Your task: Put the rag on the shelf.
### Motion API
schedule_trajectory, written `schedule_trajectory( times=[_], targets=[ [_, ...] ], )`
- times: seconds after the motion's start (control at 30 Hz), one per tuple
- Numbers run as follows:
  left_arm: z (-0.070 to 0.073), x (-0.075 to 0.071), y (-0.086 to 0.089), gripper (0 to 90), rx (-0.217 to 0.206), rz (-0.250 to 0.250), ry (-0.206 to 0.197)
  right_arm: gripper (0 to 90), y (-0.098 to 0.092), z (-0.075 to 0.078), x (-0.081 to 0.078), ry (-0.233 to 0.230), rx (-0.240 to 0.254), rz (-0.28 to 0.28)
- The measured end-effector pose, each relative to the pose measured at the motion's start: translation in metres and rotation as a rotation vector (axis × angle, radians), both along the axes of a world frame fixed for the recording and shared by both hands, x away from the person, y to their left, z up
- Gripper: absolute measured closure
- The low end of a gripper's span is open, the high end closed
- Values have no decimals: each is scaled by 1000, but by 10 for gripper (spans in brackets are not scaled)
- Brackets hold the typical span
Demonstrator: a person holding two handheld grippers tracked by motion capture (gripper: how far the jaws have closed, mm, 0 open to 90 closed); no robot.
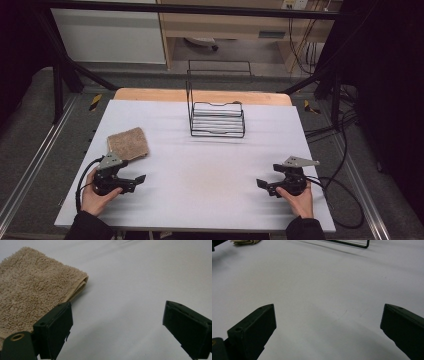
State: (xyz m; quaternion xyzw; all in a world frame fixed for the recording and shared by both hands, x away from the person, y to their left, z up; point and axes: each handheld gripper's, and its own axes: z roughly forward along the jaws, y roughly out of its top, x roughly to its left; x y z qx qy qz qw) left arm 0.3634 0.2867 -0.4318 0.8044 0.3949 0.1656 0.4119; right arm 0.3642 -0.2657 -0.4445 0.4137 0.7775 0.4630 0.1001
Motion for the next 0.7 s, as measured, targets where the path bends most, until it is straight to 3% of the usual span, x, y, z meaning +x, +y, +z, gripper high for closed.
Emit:
schedule_trajectory(
  times=[0.7],
  targets=[
    [4,3,-8,102,19,-6,-2,8,1,-1,0,5,-10,-3]
  ],
)
